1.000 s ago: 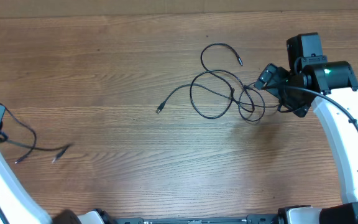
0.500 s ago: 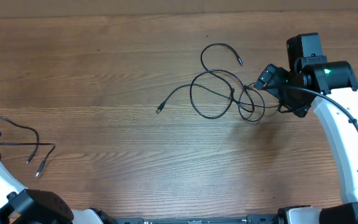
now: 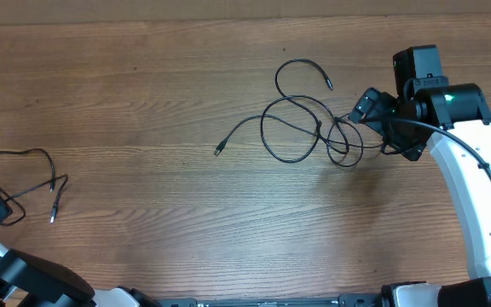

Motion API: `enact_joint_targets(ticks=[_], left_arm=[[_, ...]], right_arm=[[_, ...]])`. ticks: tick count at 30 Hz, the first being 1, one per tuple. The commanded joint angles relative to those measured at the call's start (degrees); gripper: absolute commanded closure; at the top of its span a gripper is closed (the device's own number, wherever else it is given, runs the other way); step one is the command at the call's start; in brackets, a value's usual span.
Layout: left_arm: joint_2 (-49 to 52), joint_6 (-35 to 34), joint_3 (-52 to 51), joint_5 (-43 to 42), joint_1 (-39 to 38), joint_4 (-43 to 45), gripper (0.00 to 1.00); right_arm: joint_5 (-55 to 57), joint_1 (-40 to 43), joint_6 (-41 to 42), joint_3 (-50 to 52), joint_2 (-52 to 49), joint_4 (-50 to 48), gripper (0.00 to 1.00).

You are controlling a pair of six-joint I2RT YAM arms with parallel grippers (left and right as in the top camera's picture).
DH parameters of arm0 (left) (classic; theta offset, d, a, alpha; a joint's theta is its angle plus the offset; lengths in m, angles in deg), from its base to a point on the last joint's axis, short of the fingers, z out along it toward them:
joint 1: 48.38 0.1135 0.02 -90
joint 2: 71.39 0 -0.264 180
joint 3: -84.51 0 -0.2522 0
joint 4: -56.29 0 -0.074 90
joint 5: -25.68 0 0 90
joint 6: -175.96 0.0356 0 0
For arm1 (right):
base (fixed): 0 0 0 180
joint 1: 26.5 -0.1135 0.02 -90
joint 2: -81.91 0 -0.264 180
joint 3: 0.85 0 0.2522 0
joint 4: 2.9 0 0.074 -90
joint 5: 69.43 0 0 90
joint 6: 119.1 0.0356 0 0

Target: Untangle cables

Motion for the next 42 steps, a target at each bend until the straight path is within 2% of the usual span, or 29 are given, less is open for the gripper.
enact_joint_targets(ticks=[1,7,10,13,17,31,35,42], left_arm=[[-0.02,-4.59,-0.39,-13.11,2.21,0.02,0.95],[-0.04,8.83,-0.37,-37.18,5.31,4.13,0.96],[-0.26,11.52,-0.2,-41.16,6.14,3.93,0.96],[-1.2,11.26,-0.09,-38.82,6.97,0.17,0.96],[-4.98,9.92,-0.04,-28.79,8.72,-4.26,0.96],[-24.39,9.9,3.28,-6.93,19.65,-7.34,0.96],[-25.77,4.61,5.73,-4.87,20.76,-11.47,0.96],[-24.09,-4.94,6.05,-3.78,20.7,-12.85,0.95]], right_arm=[[-0.04,-0.26,-0.37,-0.98,0.07,-0.28,0.0],[-0.07,-0.26,-0.2,-0.98,0.07,-0.24,0.0],[-0.07,-0.26,-0.2,-0.98,0.07,-0.17,0.0],[-0.07,-0.26,-0.2,-0.98,0.07,0.02,0.0],[-0.07,-0.26,-0.2,-0.98,0.07,0.66,0.0],[-0.26,-0.26,-0.22,-0.98,0.07,1.81,0.0],[-0.28,-0.26,-0.22,-0.98,0.07,1.95,0.0],[-0.26,-0.26,-0.22,-0.98,0.07,2.67,0.0]])
